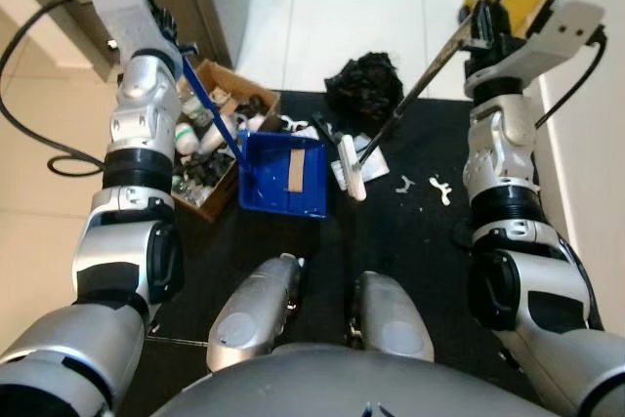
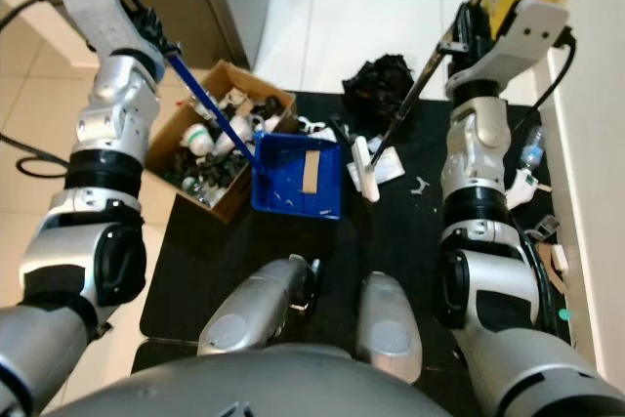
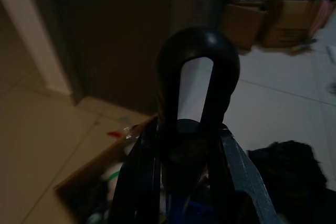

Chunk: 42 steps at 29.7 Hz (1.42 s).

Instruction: Sweep floor

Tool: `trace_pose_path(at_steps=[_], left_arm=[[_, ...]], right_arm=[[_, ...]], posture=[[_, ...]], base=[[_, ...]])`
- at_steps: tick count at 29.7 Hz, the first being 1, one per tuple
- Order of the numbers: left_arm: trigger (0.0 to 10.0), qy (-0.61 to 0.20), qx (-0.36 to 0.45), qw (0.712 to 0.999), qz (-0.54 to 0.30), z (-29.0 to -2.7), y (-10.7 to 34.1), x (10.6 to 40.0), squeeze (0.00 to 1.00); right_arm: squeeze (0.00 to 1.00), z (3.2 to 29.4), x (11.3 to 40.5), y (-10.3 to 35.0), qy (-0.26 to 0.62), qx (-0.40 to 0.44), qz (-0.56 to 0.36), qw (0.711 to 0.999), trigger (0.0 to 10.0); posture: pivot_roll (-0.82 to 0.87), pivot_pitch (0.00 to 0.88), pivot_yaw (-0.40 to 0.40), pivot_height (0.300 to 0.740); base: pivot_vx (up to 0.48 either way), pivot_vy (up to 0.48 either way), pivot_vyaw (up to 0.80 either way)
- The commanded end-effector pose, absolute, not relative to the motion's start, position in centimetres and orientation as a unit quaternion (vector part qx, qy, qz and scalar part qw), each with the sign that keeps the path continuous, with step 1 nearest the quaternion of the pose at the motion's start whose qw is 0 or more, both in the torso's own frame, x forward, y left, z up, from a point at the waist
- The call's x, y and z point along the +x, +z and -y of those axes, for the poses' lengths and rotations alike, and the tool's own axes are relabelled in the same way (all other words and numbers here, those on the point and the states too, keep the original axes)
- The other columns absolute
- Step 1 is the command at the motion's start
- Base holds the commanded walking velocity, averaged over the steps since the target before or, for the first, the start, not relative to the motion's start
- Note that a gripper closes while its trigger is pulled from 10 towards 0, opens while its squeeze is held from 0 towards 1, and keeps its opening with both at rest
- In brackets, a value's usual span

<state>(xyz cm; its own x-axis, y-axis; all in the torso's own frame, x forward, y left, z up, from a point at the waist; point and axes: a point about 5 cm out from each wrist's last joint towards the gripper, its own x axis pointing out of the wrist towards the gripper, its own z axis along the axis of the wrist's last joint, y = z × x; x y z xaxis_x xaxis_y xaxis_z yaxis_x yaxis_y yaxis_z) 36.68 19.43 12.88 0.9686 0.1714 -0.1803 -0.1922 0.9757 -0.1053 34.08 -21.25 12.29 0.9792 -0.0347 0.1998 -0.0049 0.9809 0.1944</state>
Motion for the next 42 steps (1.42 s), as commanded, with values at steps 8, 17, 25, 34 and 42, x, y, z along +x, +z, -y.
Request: trace_pose_path(at_steps=[8,17,25,34,42], left_arm=[[10.0,0.088,-0.08,0.988,-0.098,-19.5,12.5,36.6,0.0],[10.0,0.075,-0.085,0.985,-0.129,-18.5,11.0,36.2,0.0],[10.0,0.048,-0.076,0.986,-0.143,-17.0,10.4,36.1,0.0],[10.0,-0.061,-0.068,0.986,-0.139,-13.5,11.0,36.7,0.0],[10.0,-0.073,-0.063,0.992,-0.084,-13.8,13.9,37.7,0.0]], right_arm=[[0.0,21.7,34.0,12.7,-0.017,0.095,0.115,0.989,10.0],[0.0,21.9,34.0,12.5,-0.025,0.093,0.11,0.989,10.0],[0.0,22.1,33.9,12.3,-0.032,0.097,0.104,0.989,10.0],[0.0,21.9,34.0,12.2,-0.029,0.098,0.102,0.99,10.0],[0.0,22.4,33.7,11.9,-0.039,0.084,0.097,0.991,10.0]], posture=[[0.07,0.012,0.06,0.74],[0.07,0.015,0.062,0.74],[0.07,0.019,0.06,0.74],[0.06,0.018,0.063,0.74],[0.06,0.015,0.065,0.74]], base=[[0.0,0.0,0.76],[0.0,0.0,0.6],[0.0,0.0,0.0],[0.0,0.0,0.0],[0.0,0.0,0.0]])
